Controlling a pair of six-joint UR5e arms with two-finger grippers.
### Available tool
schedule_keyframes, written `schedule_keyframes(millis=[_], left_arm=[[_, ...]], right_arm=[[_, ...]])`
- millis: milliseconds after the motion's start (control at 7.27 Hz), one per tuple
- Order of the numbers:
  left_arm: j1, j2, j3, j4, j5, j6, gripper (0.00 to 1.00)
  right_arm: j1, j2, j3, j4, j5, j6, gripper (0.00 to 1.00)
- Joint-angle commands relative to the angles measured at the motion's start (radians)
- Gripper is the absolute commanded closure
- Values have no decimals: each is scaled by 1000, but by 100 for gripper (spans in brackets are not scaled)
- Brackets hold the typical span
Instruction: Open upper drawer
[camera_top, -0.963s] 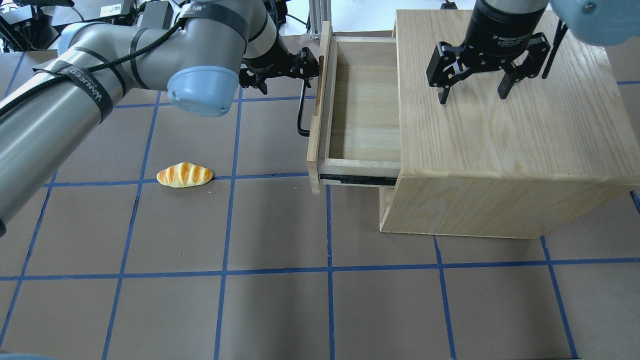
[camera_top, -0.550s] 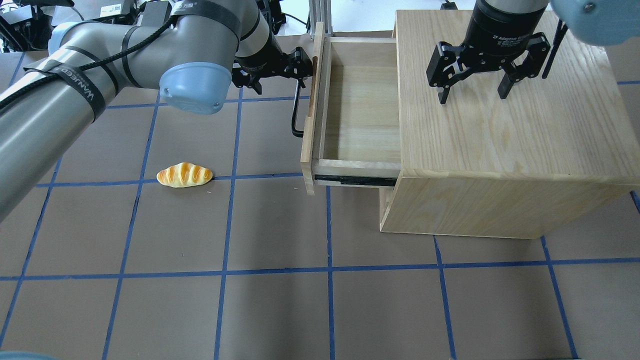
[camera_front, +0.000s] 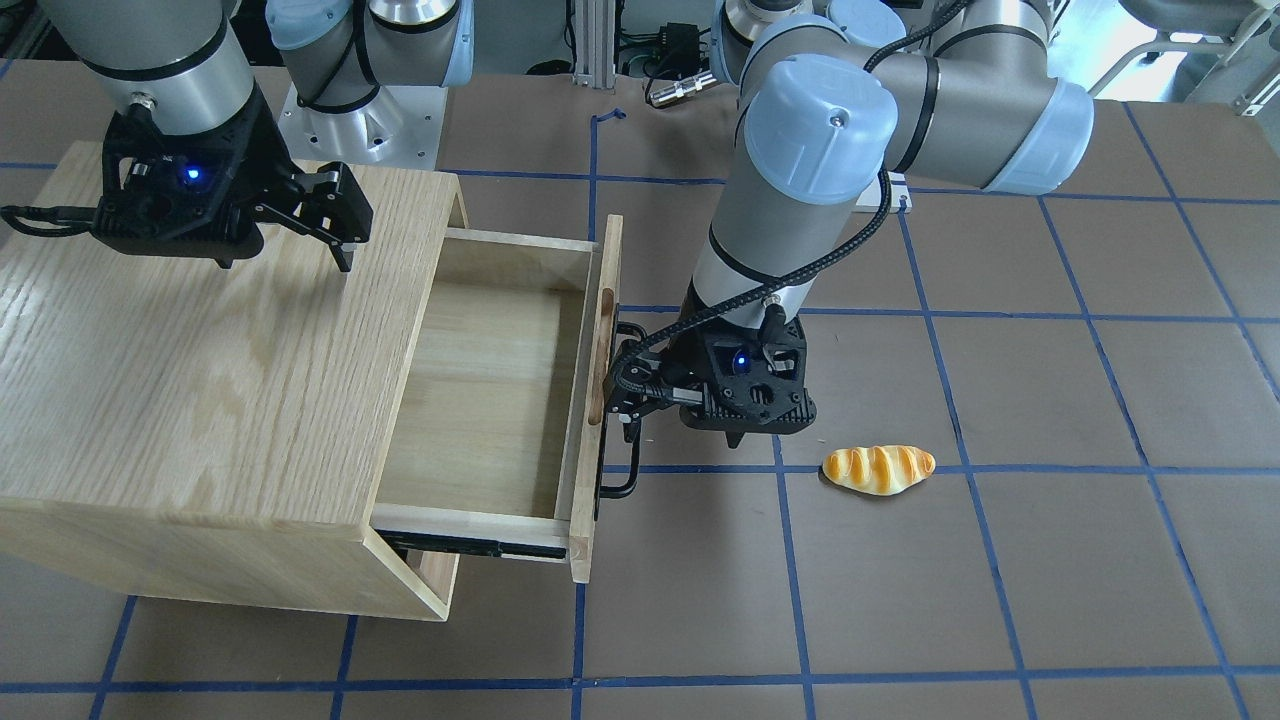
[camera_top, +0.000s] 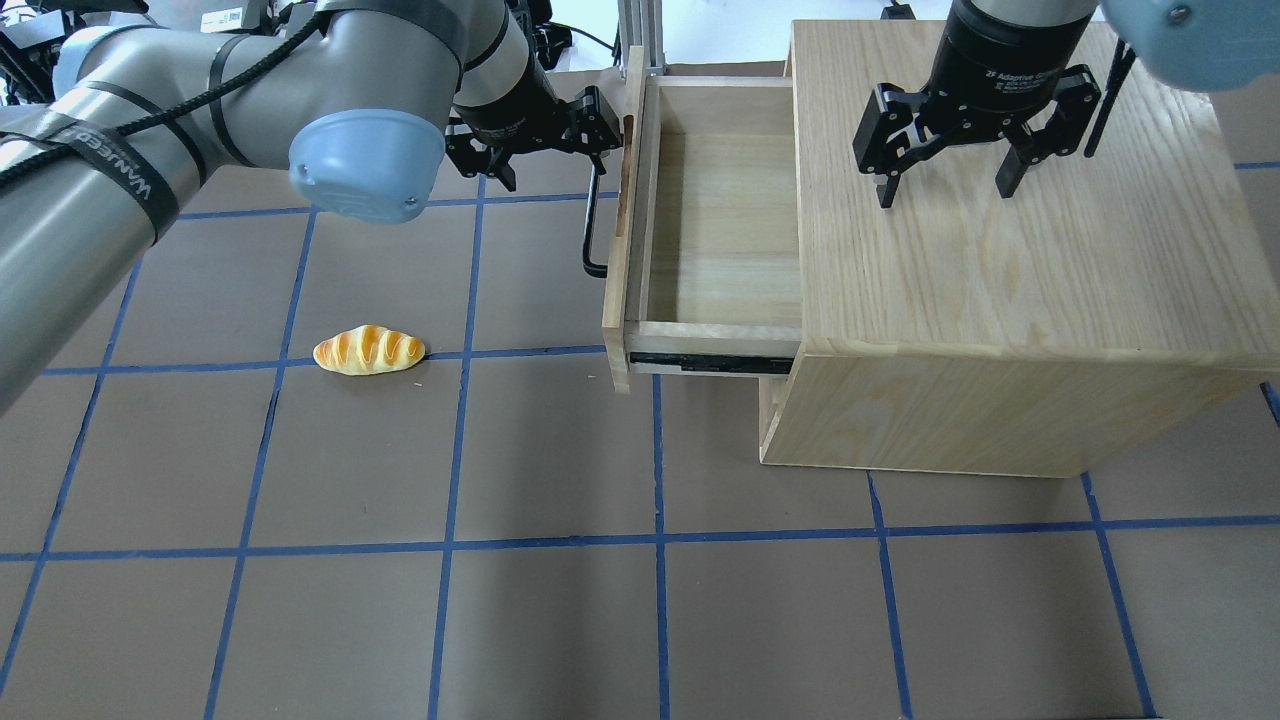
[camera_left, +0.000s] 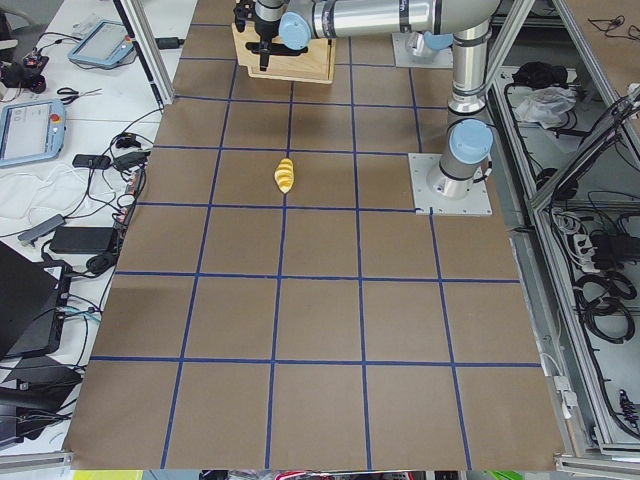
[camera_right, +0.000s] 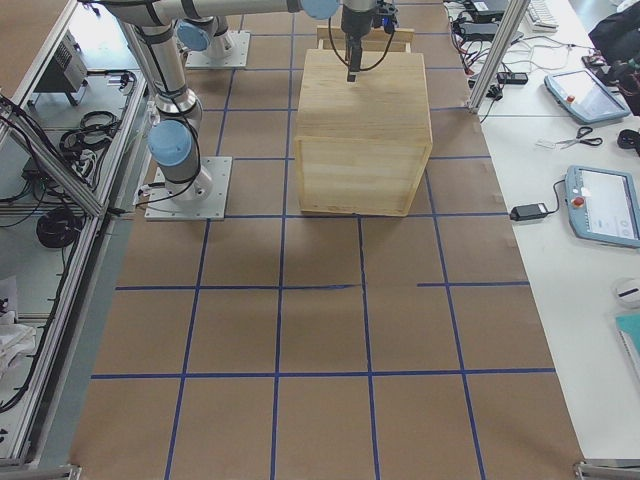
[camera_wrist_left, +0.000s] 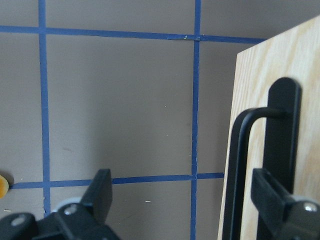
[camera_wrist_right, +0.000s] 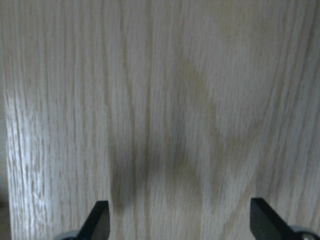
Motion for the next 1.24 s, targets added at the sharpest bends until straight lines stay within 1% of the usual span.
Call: schedule_keyframes(millis=[0,138,275,413,550,688,826,1101], left_arm=[[21,39,81,-199,-1,-6,0],[75,55,135,-284,-2,-6,0],[143,76,140,-320,-1,15,0],[200,93,136,-328,9,119,0],[237,118,134,-375,9,179,0],[254,153,122,-417,33,193,0],[257,188,88,-446,101,194,0],[263,246,-11,-410,110,195,0]], right_arm=[[-1,0,0,0,0,0,0],[0,0,0,0,0,0,0],[1,0,0,0,0,0,0],[1,0,0,0,0,1,0],[1,0,0,0,0,1,0],[1,0,0,0,0,1,0],[1,0,2,0,0,1,0],[1,0,0,0,0,0,0]])
